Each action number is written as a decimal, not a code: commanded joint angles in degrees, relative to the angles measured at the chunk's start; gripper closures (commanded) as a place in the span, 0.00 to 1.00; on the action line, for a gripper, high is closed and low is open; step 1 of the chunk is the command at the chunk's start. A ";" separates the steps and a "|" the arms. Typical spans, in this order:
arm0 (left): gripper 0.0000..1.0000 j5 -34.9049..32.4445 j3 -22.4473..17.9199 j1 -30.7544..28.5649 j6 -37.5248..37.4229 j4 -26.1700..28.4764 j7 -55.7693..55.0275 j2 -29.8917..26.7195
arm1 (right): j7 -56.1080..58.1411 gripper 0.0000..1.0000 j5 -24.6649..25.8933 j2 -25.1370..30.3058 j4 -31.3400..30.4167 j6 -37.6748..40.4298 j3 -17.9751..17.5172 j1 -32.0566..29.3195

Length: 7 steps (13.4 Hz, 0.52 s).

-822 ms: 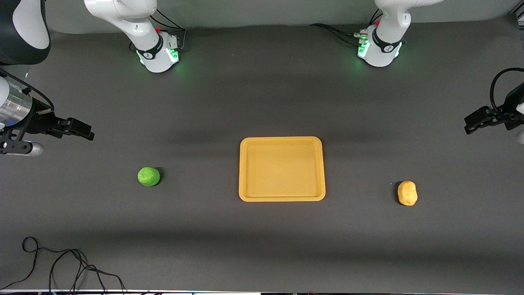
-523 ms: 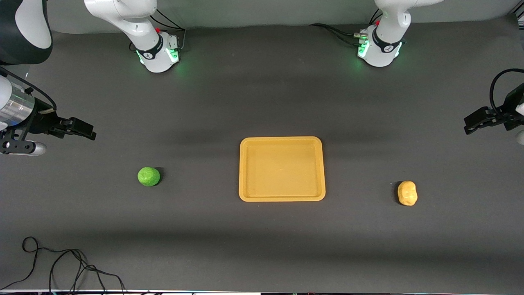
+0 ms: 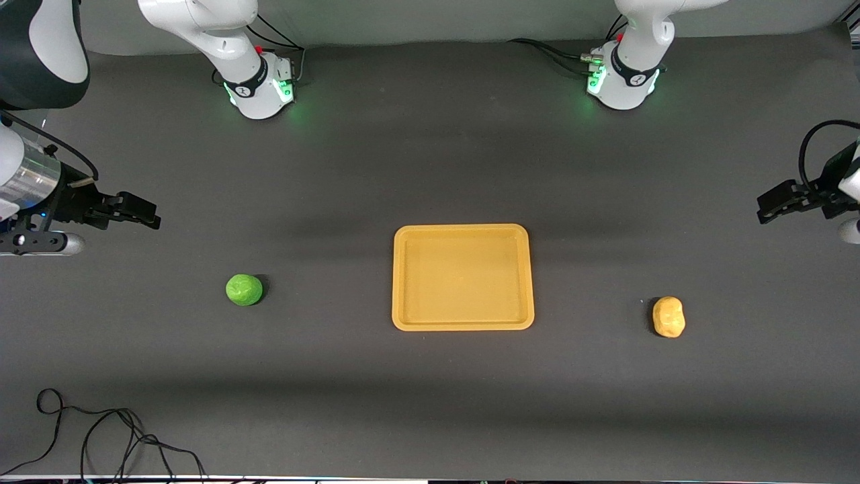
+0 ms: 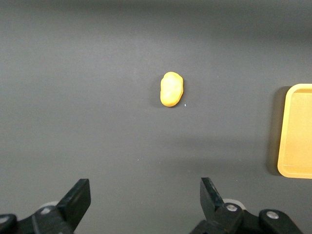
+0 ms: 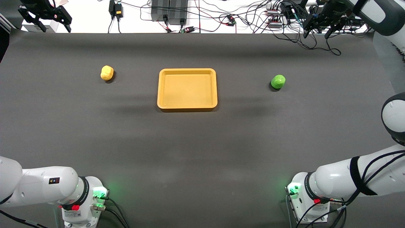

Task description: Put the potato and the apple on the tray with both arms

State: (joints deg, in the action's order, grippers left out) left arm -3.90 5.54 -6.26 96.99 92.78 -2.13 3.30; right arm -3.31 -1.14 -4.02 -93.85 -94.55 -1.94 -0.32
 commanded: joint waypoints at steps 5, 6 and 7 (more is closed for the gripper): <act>0.00 -0.32 0.09 0.37 12.94 1.35 1.08 11.71 | 2.17 0.00 -0.36 -1.96 -12.64 -18.43 0.10 -0.30; 0.00 -0.41 0.09 0.37 15.84 1.44 1.08 14.86 | 2.17 0.00 -0.36 -2.22 -15.89 -23.17 0.01 -0.04; 0.00 -0.41 0.09 0.54 18.21 1.52 1.08 17.68 | 2.17 0.00 -0.36 -3.70 -17.92 -26.09 -0.17 0.23</act>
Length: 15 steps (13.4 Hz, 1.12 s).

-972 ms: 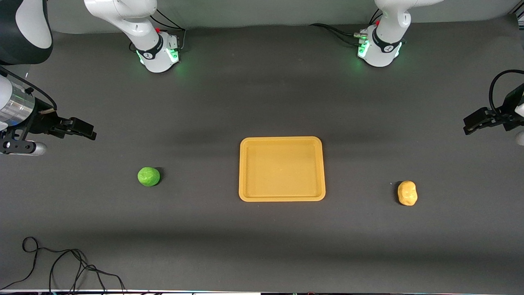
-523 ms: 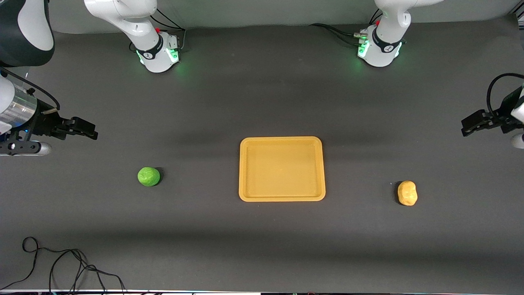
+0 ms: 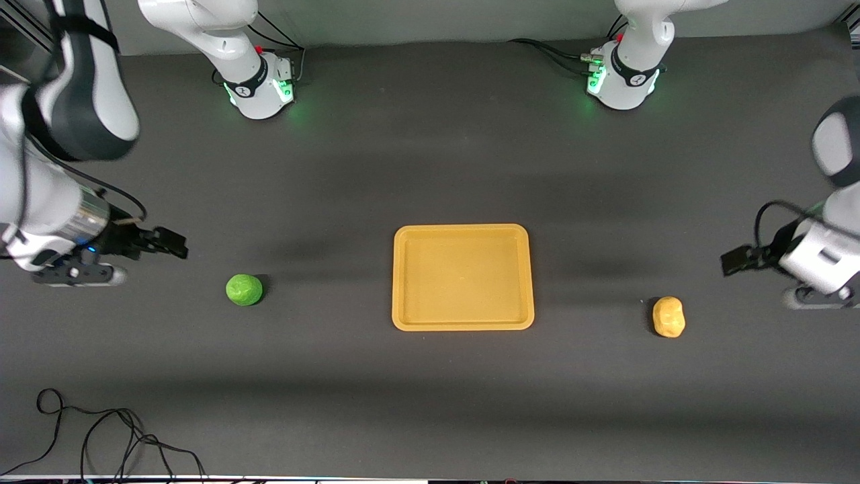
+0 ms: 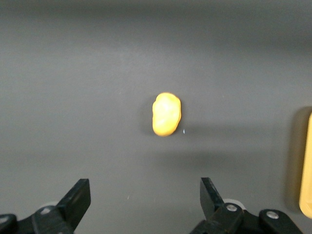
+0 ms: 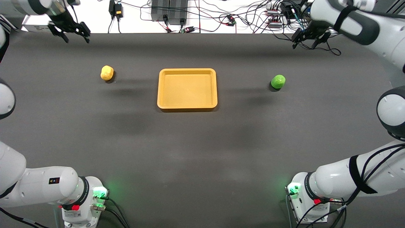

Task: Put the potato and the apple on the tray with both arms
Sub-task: 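Lower the right gripper onto the apple while the left gripper reaches the potato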

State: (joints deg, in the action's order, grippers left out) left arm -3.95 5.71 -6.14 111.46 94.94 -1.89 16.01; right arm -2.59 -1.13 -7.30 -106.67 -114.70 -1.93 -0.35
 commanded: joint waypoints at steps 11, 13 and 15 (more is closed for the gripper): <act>0.06 -6.24 -0.17 2.45 21.43 -0.19 -0.22 23.54 | 0.74 0.00 -0.27 -19.15 -10.05 -29.33 -0.97 1.05; 0.32 -6.16 -0.17 2.45 21.43 -0.19 -0.22 23.54 | 0.83 0.22 -0.18 -20.39 -10.14 -30.58 -0.97 1.05; 0.57 -6.16 -0.17 2.45 21.08 -0.28 -0.74 23.45 | 0.74 0.50 -0.18 -20.57 -10.14 -30.40 -0.97 1.05</act>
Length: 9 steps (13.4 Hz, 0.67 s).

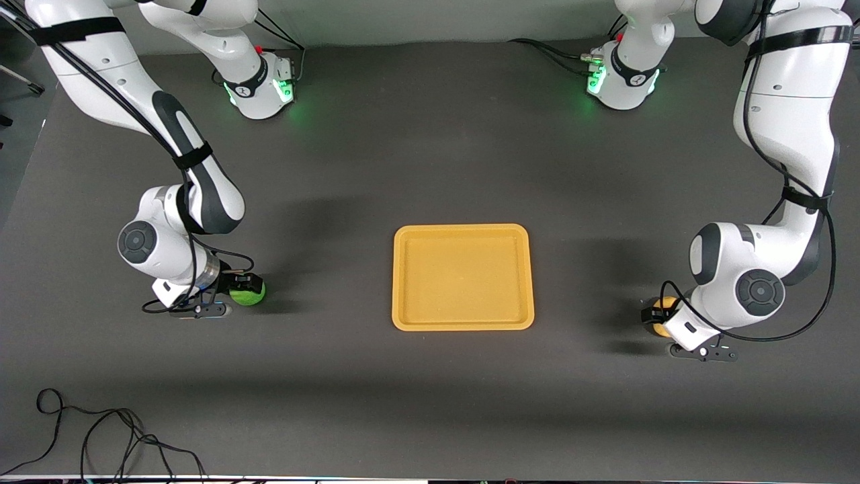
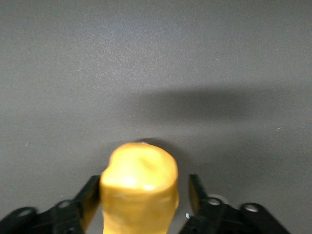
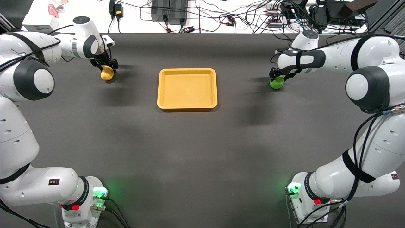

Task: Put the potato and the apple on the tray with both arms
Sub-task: 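Lower the right gripper onto the apple while the left gripper reaches the potato, then close the right gripper on the apple while the left gripper grips the potato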

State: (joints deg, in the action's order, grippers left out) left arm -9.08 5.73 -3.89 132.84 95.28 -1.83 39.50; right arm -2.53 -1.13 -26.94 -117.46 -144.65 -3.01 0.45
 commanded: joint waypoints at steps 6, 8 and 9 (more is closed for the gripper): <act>0.70 -0.06 4.71 5.54 -15.29 -2.29 -15.44 -8.55 | -5.89 0.65 -0.37 4.79 11.08 19.62 -4.28 0.17; 0.69 -0.06 7.87 9.50 -16.73 -2.29 -24.05 -9.01 | -9.23 0.65 -0.45 4.18 16.80 24.92 -6.30 0.08; 0.69 -0.15 8.76 12.13 -16.38 -2.29 -29.23 -8.83 | -11.16 0.65 -0.46 4.09 18.57 25.99 -7.09 0.08</act>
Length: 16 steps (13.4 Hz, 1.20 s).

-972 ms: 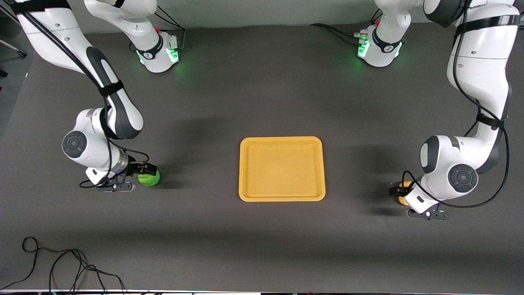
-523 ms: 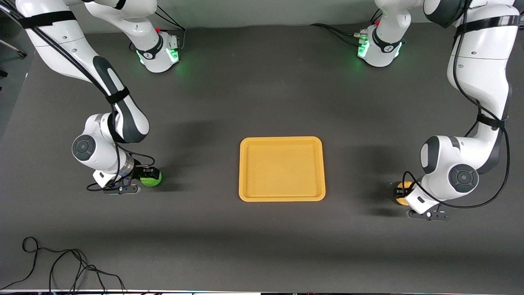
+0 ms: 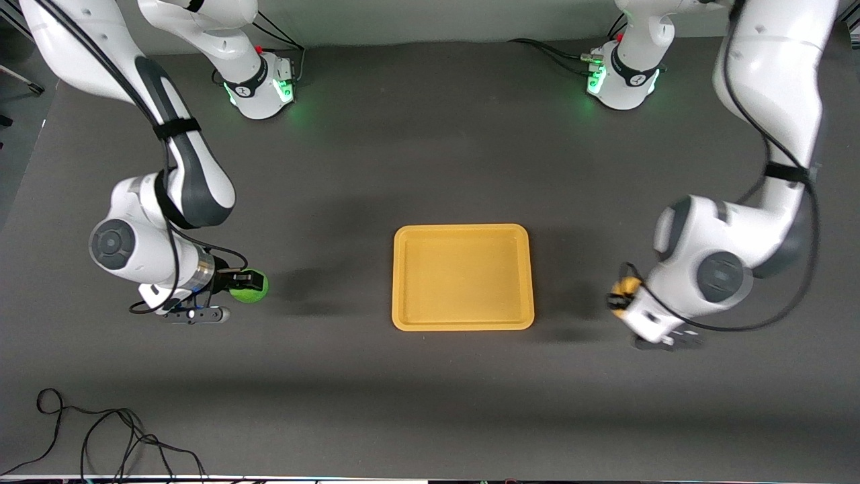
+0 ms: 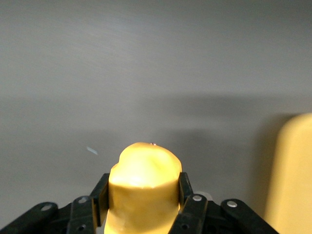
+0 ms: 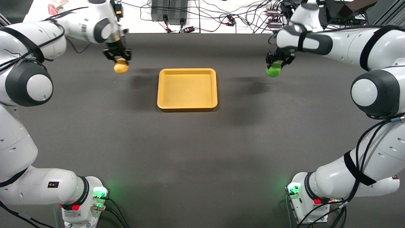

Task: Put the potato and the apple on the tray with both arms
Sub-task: 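Close the right gripper on the apple while the left gripper grips the potato, then carry the apple and potato toward the tray with both grippers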

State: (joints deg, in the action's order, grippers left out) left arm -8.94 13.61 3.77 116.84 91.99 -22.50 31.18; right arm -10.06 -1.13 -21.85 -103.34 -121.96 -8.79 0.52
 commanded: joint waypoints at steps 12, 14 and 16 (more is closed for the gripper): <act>0.39 -0.12 0.98 15.04 7.09 0.03 -18.10 7.32 | -21.64 0.70 0.42 -8.55 17.12 3.75 -12.83 1.84; 0.00 -0.20 0.98 15.83 6.83 0.03 -22.74 7.06 | -30.76 0.71 6.81 -11.44 19.13 3.58 -13.53 4.74; 0.00 -0.29 0.98 15.14 5.60 0.04 -22.50 5.57 | -36.59 0.72 11.13 -14.87 21.07 3.40 -18.09 4.93</act>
State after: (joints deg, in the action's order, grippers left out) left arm -8.95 15.21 18.46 124.14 92.19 -43.17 38.90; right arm -40.69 5.98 -32.15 -86.86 -119.20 -23.85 4.80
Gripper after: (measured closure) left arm 0.167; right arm 0.286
